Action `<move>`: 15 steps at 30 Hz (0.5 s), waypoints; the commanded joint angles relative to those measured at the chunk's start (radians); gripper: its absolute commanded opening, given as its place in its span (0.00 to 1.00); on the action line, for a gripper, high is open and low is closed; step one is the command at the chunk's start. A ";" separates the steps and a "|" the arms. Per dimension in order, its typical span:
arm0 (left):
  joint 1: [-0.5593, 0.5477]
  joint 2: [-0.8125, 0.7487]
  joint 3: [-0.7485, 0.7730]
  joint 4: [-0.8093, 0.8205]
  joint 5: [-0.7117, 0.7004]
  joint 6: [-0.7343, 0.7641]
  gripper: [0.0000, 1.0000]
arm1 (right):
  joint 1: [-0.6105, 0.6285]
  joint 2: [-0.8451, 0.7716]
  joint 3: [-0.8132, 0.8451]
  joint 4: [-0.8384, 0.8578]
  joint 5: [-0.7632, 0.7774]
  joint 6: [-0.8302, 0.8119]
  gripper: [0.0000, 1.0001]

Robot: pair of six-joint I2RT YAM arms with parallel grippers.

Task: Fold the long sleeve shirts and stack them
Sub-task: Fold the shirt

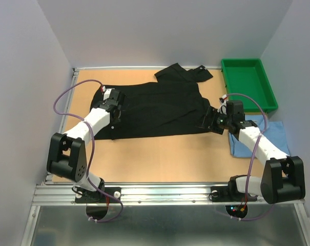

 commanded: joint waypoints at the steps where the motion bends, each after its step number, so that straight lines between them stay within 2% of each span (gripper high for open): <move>1: 0.013 0.045 0.086 -0.048 -0.073 0.027 0.00 | 0.009 0.006 0.043 0.035 -0.021 -0.019 0.90; 6: 0.013 0.115 0.173 -0.025 -0.088 0.053 0.00 | 0.009 0.011 0.040 0.035 -0.029 -0.019 0.90; 15: 0.013 0.279 0.286 -0.091 -0.196 0.043 0.00 | 0.009 -0.006 0.032 0.034 -0.026 -0.016 0.90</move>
